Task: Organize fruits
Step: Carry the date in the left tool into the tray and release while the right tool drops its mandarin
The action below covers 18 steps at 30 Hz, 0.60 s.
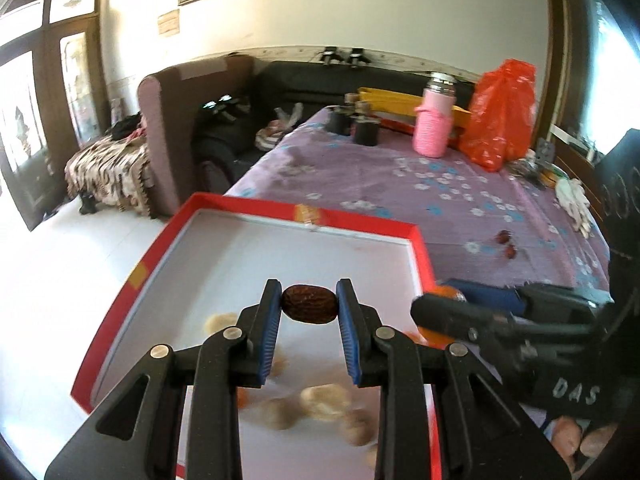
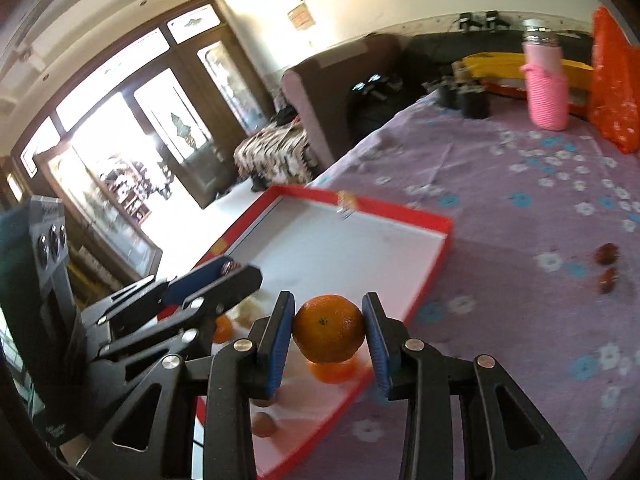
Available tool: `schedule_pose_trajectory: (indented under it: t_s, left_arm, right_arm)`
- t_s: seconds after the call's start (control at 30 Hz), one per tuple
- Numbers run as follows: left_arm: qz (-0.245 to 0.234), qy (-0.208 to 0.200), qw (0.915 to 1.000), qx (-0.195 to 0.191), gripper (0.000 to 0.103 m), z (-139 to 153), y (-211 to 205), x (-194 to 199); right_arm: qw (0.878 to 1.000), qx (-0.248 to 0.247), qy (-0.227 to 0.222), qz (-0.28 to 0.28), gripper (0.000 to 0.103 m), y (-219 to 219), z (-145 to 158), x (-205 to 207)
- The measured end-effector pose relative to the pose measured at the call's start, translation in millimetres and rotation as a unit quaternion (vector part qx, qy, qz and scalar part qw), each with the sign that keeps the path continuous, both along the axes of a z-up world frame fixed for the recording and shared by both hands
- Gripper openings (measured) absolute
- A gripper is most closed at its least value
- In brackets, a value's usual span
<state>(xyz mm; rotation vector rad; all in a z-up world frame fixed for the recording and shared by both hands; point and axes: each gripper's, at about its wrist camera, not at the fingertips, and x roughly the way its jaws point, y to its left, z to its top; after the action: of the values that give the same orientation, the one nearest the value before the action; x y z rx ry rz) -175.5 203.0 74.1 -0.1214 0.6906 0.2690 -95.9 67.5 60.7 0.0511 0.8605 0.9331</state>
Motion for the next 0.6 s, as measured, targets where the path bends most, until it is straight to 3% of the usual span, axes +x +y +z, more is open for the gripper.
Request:
schedule_pose_trajectory:
  t_s: [0.6]
  left_arm:
    - [0.041,0.012,0.9988,0.024,0.026,-18.7,34.8,-3.8]
  right_arm:
    - [0.998,-0.042,0.006,0.04,0.036,52.7,-22.2,-19.1]
